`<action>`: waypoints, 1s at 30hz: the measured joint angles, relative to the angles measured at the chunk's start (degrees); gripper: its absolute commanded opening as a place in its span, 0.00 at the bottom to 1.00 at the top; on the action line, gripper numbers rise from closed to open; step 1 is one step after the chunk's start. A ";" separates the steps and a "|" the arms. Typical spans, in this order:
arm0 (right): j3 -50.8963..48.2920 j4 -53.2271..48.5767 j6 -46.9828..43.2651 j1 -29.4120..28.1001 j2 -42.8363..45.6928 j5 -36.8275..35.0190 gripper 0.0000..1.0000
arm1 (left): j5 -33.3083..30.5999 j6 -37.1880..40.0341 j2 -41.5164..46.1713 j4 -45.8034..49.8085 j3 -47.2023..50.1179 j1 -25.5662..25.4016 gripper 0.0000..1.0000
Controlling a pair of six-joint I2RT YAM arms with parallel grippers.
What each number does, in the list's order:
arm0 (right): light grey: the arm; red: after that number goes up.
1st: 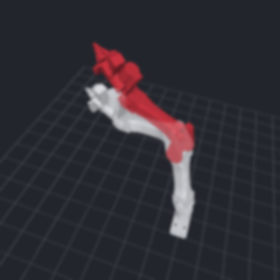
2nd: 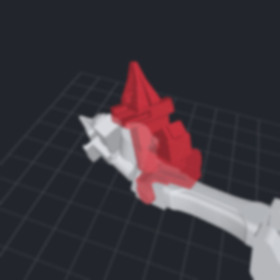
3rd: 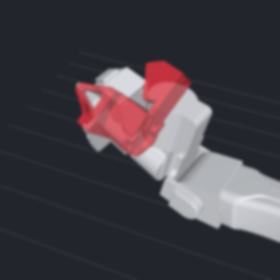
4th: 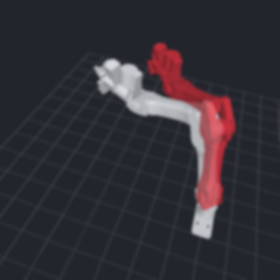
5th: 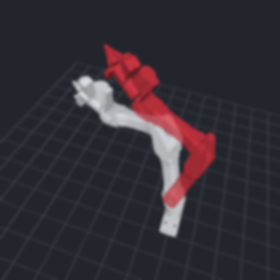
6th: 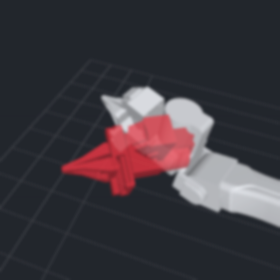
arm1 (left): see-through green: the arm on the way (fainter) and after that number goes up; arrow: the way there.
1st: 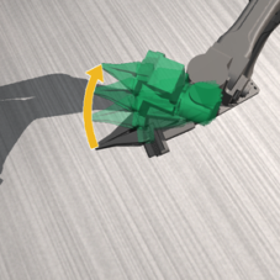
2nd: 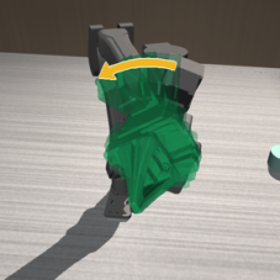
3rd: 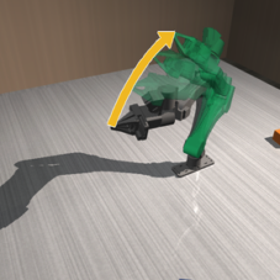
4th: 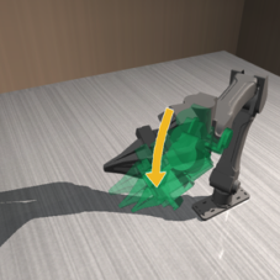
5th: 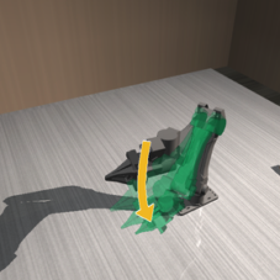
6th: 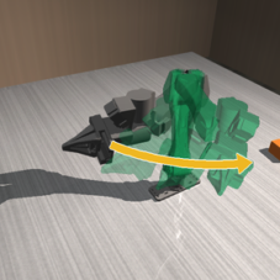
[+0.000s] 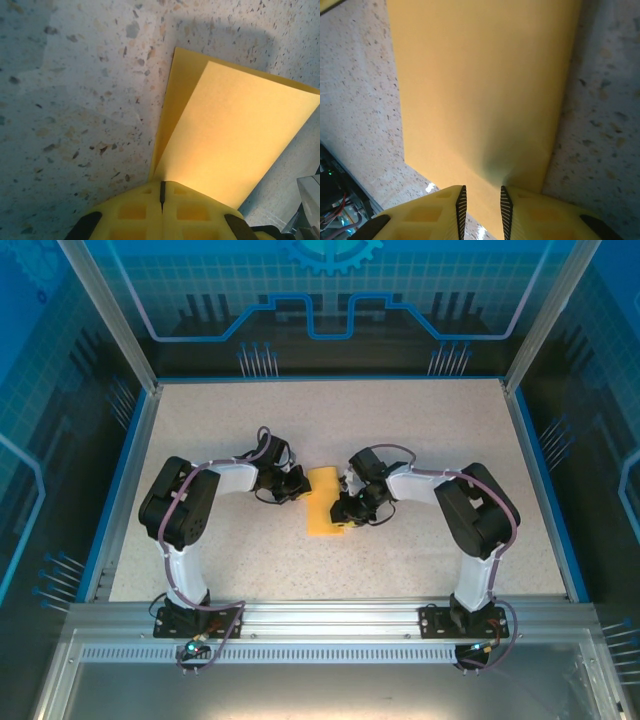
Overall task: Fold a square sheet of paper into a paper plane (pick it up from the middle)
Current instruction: Fold the square sheet of paper in half at the center of the table.
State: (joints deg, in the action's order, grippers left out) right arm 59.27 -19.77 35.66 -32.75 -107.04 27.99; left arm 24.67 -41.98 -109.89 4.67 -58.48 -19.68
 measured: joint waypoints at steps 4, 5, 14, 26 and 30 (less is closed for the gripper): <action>-1.90 2.29 0.61 0.00 1.09 0.94 0.28 | 0.00 -0.02 0.00 0.00 0.00 0.00 0.00; -2.45 2.84 0.74 0.00 1.29 1.09 0.28 | -0.02 -0.02 0.00 0.00 0.00 0.00 0.00; -4.09 4.87 1.86 -0.33 1.33 1.46 0.26 | -0.24 -0.04 -0.02 0.09 -0.15 -0.04 0.00; -4.76 3.80 1.88 -1.07 3.21 1.31 0.25 | -0.42 -0.04 -0.04 0.28 -0.26 -0.11 0.00; -4.76 3.32 1.84 -1.05 2.25 1.29 0.25 | -0.42 -0.04 -0.04 0.24 -0.26 -0.11 0.00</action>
State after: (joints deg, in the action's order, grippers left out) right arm 54.50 -16.45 37.50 -33.80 -104.79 29.28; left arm 24.25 -42.02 -109.93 4.91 -58.74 -19.79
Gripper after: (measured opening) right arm 0.250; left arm 0.066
